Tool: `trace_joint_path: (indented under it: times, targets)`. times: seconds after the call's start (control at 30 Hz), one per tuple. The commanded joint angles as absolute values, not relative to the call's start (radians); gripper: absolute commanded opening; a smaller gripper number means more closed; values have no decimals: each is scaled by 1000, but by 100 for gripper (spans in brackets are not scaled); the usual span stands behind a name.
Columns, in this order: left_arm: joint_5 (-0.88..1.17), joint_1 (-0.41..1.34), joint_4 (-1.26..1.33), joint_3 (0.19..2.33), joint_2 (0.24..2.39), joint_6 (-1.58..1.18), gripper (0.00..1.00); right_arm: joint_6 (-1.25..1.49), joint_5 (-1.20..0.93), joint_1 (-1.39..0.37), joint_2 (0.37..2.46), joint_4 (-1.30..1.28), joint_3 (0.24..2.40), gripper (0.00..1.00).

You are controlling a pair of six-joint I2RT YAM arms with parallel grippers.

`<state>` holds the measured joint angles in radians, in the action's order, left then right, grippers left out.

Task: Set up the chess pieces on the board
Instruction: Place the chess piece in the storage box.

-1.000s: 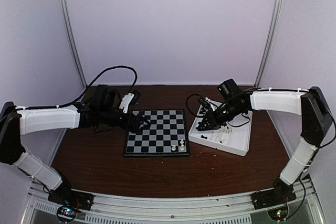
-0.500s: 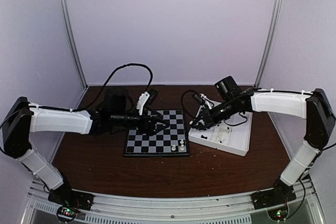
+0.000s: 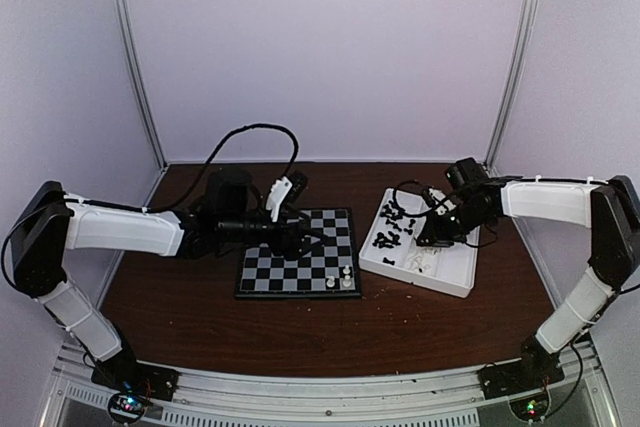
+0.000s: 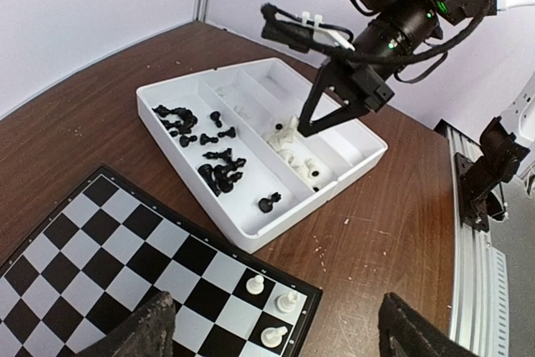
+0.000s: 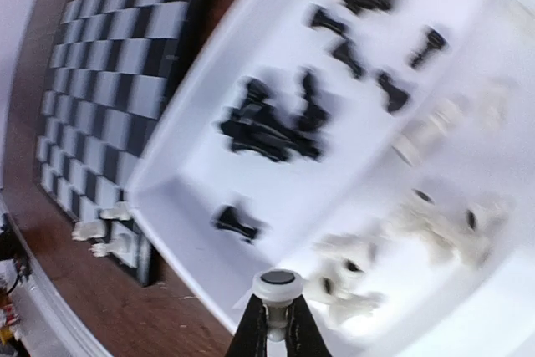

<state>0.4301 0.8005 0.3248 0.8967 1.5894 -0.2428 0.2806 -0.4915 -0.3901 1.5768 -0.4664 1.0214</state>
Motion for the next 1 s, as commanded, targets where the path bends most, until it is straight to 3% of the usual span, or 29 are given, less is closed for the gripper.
trace_joint_path:
  times: [0.0, 0.1, 0.3, 0.4, 0.8, 0.97]
  targets:
    - [394, 803, 299, 916, 1556, -205, 84, 351, -275, -394, 1579, -517, 956, 0]
    - [389, 804, 292, 912, 1555, -208, 84, 377, -218, -394, 1583, -494, 948, 2]
    - [364, 804, 234, 937, 1550, -209, 85, 416, -146, -394, 1628, -490, 998, 26]
    - [345, 804, 215, 937, 1532, -203, 86, 411, -140, -394, 1607, -476, 1000, 32]
    - [317, 804, 167, 948, 1509, -190, 88, 381, -73, -394, 1687, -487, 1121, 25]
    - [304, 803, 152, 931, 1485, -183, 88, 411, -46, -388, 1748, -486, 1172, 27]
